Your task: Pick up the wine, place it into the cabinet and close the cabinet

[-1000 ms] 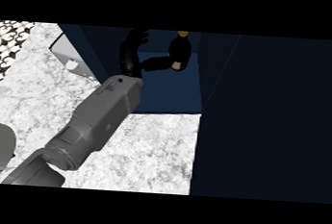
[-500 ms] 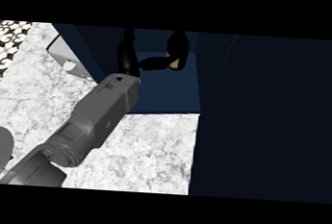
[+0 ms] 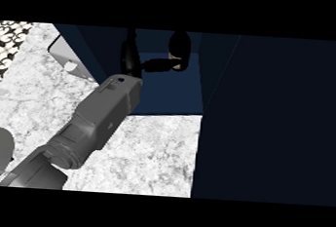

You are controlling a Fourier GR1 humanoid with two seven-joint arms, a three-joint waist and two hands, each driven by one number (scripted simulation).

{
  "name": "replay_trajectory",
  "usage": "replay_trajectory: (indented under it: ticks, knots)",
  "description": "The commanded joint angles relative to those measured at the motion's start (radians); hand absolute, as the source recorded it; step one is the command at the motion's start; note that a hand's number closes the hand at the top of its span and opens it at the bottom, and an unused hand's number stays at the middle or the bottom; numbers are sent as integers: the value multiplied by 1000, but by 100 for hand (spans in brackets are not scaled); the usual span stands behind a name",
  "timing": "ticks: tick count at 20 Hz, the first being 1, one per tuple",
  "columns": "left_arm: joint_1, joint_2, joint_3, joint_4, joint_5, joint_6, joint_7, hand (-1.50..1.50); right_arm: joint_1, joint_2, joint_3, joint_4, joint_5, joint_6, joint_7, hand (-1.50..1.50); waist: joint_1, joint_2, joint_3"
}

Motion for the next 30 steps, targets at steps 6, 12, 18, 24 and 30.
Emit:
replay_trajectory:
  ticks: [6,12,18,24,30]
  knots:
    - [26,10,24,-59,-10,-101,-80,-150,96,-21,-2,-192,-89,6,65,-150,28,-13,-1]
    - [60,3,49,-155,-1,-175,-125,-150,126,-26,-17,-207,-87,7,46,-150,45,-21,-1]
    - [144,26,22,-304,-22,-210,-71,-150,54,-22,-36,-187,-99,-31,107,-150,78,-27,-1]
    - [242,2,-29,-500,-54,-163,-30,-150,128,-16,-9,-209,-65,-20,56,-150,72,-30,0]
    - [414,18,-96,-755,-66,-145,42,-150,124,-9,40,-223,-28,-42,80,-150,83,-34,-1]
